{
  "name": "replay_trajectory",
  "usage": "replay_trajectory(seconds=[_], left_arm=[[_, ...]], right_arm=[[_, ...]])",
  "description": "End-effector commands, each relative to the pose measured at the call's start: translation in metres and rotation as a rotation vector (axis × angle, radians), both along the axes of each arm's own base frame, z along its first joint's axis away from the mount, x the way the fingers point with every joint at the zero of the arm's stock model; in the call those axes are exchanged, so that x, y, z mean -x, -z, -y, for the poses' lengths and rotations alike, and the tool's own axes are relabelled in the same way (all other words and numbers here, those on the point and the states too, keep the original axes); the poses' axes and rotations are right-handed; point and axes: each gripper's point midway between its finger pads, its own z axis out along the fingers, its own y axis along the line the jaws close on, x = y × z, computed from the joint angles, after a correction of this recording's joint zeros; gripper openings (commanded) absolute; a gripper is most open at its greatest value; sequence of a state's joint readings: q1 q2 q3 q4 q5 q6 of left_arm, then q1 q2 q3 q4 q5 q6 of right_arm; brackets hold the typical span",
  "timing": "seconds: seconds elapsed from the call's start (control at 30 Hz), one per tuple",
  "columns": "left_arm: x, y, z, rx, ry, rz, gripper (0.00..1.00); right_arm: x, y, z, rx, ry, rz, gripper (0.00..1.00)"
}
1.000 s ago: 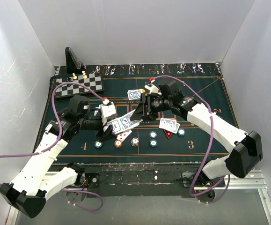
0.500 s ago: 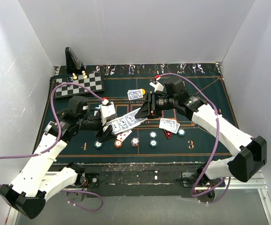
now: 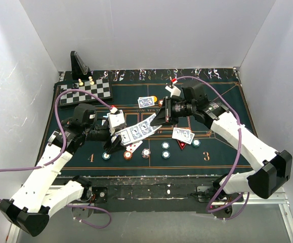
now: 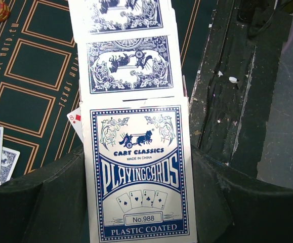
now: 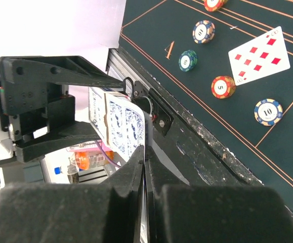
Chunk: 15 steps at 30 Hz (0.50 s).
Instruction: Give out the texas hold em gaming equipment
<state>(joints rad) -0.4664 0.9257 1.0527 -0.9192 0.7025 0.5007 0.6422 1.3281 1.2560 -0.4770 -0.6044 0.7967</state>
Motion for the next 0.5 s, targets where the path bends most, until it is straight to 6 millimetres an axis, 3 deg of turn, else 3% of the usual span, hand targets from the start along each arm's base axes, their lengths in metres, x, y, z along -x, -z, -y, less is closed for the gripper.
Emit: replay_trajectory(seconds=[0.0, 0.27, 0.47], left_arm=[[0.002, -0.015, 0.002, 0.045, 0.014, 0.044, 0.00], [0.004, -0.015, 0.002, 0.049, 0.012, 0.047, 0.00], [0.005, -0.014, 0.002, 0.054, 0.012, 0.041, 0.00]], right_arm=[[-0.003, -0.036, 0.005, -0.040, 0.000, 0.103, 0.04], [0.001, -0.051, 0.003, -0.082, -0.029, 0.111, 0.03], [0.003, -0.089, 0.007, -0.175, -0.045, 0.149, 0.02]])
